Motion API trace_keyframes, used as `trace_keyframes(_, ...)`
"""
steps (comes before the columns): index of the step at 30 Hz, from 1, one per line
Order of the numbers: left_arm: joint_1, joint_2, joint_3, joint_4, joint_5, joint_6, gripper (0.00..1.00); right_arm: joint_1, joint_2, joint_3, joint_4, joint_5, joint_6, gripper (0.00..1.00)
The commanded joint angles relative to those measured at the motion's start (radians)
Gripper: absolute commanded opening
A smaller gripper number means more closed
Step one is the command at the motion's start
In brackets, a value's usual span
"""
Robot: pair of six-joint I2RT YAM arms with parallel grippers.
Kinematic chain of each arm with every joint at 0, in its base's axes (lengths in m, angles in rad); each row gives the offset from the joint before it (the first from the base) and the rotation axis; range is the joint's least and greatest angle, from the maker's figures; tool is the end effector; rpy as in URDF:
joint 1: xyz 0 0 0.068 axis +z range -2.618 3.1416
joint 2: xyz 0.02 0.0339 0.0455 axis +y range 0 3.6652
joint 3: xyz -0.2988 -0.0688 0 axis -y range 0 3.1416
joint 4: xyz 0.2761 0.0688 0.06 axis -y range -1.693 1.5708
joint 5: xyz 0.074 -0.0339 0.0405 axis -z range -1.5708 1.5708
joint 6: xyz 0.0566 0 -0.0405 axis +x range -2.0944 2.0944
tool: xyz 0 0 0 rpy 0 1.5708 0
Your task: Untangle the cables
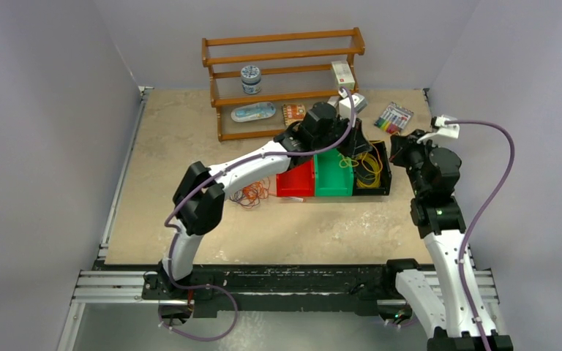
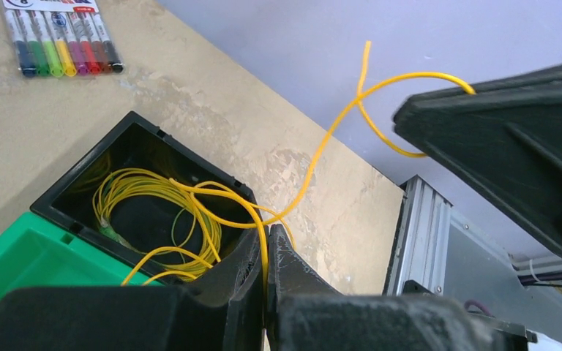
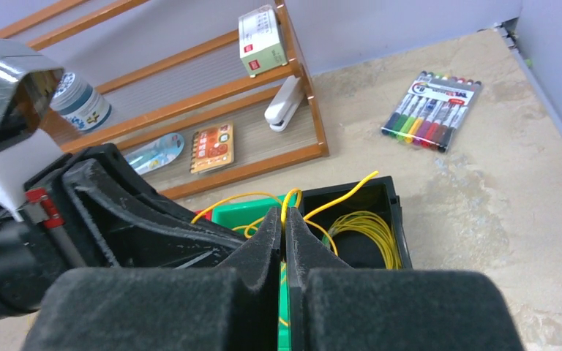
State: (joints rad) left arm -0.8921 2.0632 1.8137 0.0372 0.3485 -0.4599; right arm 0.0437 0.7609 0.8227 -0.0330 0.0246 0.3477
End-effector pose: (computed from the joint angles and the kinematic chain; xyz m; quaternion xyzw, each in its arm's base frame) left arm 0.3415 -0.4542 0.3400 0.2707 0.7251 -0.4923 0.3982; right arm 0.2059 0.0076 0.4002 0.1142 0.6874 0.1310 0.7051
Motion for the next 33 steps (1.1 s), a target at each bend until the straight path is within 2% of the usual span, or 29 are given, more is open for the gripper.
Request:
trace_keyframes(1,-0.006,0.045,0.101,0.026,0.029,0.006,0.00,-0.005,-0.053,-0.024,0.075,0.074,0.004,0.00)
trace_keyframes(23,-0.013,0.337,0.418,0.100,0.153,-0.103,0.00,-0.005,-0.049,-0.025,0.042,0.177,-0.003,0.00)
trace_keyframes(27,-0.013,0.348,0.401,0.088,0.132,-0.086,0.00,-0.005,-0.041,-0.030,0.043,0.166,-0.007,0.00)
trace_keyframes(33,0.014,0.359,0.326,0.077,0.070,-0.053,0.00,-0.006,-0.038,-0.060,0.091,0.029,-0.019,0.00)
